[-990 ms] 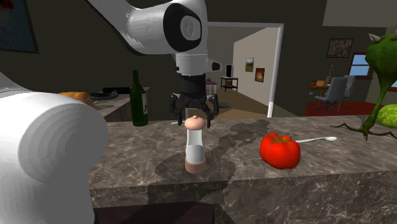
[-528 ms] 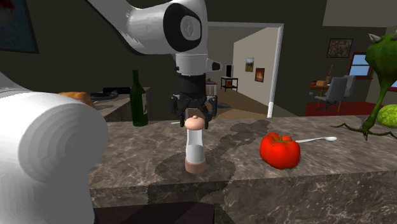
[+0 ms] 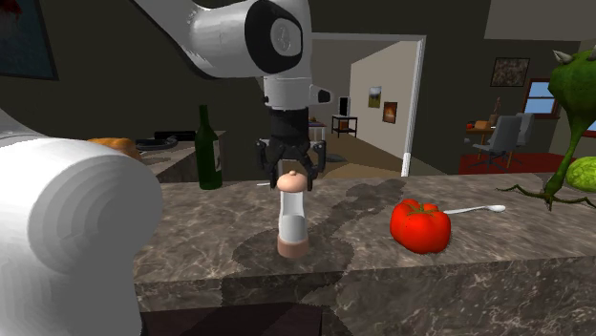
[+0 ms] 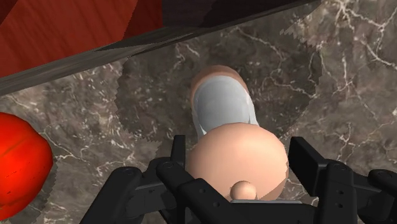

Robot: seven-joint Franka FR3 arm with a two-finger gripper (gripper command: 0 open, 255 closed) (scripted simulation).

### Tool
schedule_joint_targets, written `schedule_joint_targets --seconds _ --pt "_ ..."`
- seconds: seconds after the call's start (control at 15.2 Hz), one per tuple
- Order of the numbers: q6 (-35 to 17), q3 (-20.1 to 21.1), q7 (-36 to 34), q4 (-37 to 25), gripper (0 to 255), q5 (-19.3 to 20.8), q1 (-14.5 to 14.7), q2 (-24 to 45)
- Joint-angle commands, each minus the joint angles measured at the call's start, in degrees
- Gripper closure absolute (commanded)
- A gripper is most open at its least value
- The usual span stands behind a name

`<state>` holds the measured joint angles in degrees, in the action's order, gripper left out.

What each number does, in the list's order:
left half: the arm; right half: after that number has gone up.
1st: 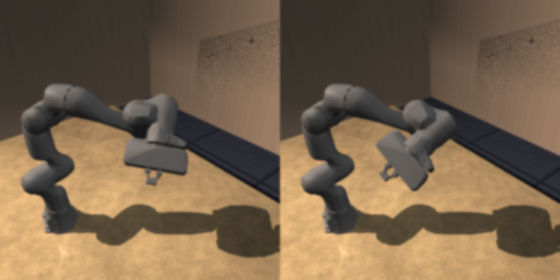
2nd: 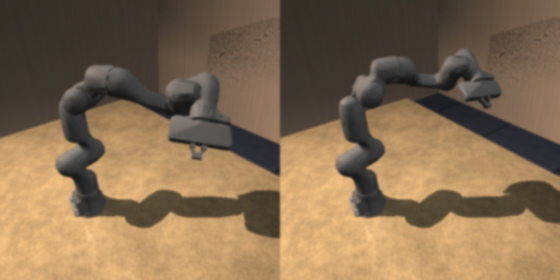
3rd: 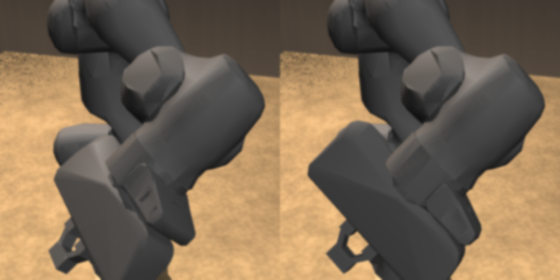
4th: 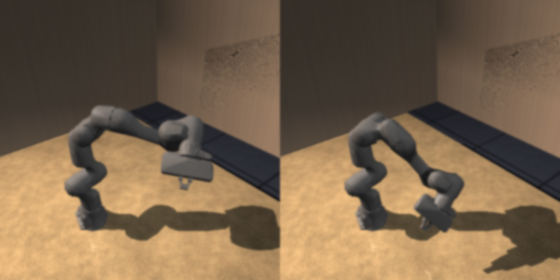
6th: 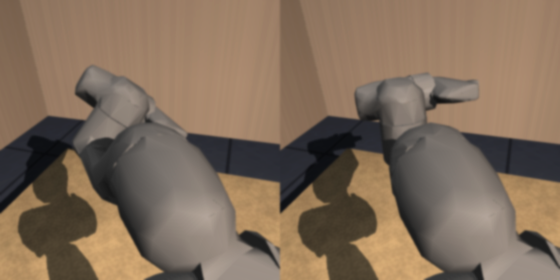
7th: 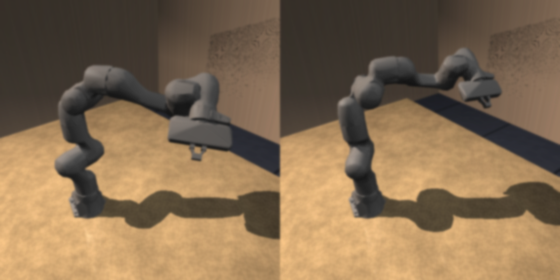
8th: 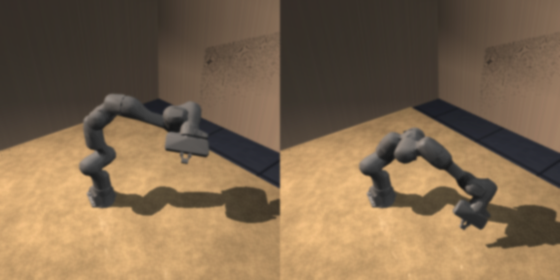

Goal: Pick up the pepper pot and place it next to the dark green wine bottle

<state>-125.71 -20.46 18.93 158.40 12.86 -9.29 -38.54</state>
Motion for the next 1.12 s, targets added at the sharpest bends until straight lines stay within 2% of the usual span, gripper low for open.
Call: schedule_joint_targets --seconds 0.0,1.06 --pt "1.8 0.3 0.0 -1.0 255 -0.2 0.0 -0.9" --pt "15.6 2.9 -0.1 -11.1 255 -2.2 0.7 -4.5"
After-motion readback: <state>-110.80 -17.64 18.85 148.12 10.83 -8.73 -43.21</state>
